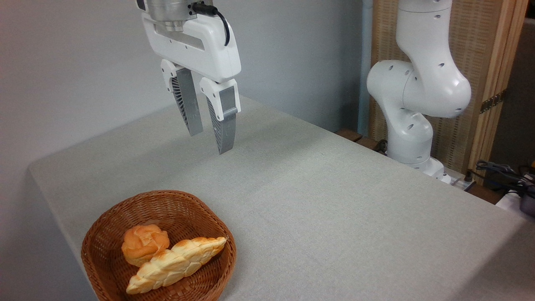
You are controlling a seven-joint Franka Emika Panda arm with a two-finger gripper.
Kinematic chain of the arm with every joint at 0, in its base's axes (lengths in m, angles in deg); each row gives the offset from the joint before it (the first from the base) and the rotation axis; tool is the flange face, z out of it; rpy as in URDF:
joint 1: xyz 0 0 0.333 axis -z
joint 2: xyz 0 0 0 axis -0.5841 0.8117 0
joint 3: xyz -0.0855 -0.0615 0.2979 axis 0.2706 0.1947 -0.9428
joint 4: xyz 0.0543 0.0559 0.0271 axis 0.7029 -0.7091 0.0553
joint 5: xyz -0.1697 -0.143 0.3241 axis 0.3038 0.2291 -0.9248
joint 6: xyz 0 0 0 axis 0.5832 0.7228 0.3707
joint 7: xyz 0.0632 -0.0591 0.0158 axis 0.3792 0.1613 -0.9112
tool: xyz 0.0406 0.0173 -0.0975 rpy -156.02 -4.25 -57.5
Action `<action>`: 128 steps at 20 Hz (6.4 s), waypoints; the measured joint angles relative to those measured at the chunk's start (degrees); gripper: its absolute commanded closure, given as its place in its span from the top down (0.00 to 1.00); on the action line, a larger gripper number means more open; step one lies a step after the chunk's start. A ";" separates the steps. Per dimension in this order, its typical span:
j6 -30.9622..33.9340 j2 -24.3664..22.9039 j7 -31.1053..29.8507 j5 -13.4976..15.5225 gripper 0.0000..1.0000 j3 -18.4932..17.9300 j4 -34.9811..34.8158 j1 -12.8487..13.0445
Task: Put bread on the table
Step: 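Move the open gripper toward the wicker basket, then lower the gripper down onto the round orange bun in the basket, then close the gripper fingers around the round orange bun, then lift the bun out of the basket and carry it over the table, then lower the bun onto the table and open the gripper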
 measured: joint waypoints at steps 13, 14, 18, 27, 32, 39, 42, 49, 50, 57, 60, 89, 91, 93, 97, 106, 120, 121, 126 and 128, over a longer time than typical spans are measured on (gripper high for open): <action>-0.15 0.00 0.00 0.00 1.00 -0.03 0.00 -0.01; -0.73 0.01 0.00 0.00 1.00 -0.03 0.00 -0.01; -5.14 0.42 0.00 0.00 1.00 -0.03 -0.07 -0.01; -19.32 5.26 0.00 0.00 1.00 0.23 -2.15 0.14; -25.07 9.60 0.00 0.01 1.00 2.01 -2.68 0.36; -28.38 13.98 0.00 0.00 1.00 5.06 -3.28 0.57; -32.94 15.54 0.05 -0.04 1.00 6.18 -5.34 0.67; -34.55 17.96 3.99 -3.28 1.00 6.80 -7.01 0.66; -34.56 18.47 3.97 -4.27 0.96 7.25 -7.02 0.68; -36.39 20.67 4.00 -5.28 0.42 8.43 -7.03 0.71; -36.41 20.67 4.02 -5.29 0.42 8.44 -7.03 0.71; -36.57 18.86 0.45 -6.45 0.40 11.13 -6.02 0.71; -35.17 17.25 0.02 -6.13 0.42 11.18 -5.85 0.64; -30.38 14.06 -0.22 -5.51 0.48 10.98 -5.37 0.42; -12.26 4.27 -0.28 -3.51 0.67 9.88 -5.84 0.25; -9.05 -3.73 -0.85 -3.24 1.00 8.44 -24.50 11.36; -14.73 -2.68 -0.85 -2.47 1.00 8.08 -28.57 11.79; -14.78 -2.69 -0.85 -2.36 1.00 8.08 -28.38 11.85; -15.00 -2.81 -1.30 -1.74 1.00 7.92 -25.29 11.89; -14.38 -3.07 -4.03 -1.73 1.00 7.43 -21.70 11.42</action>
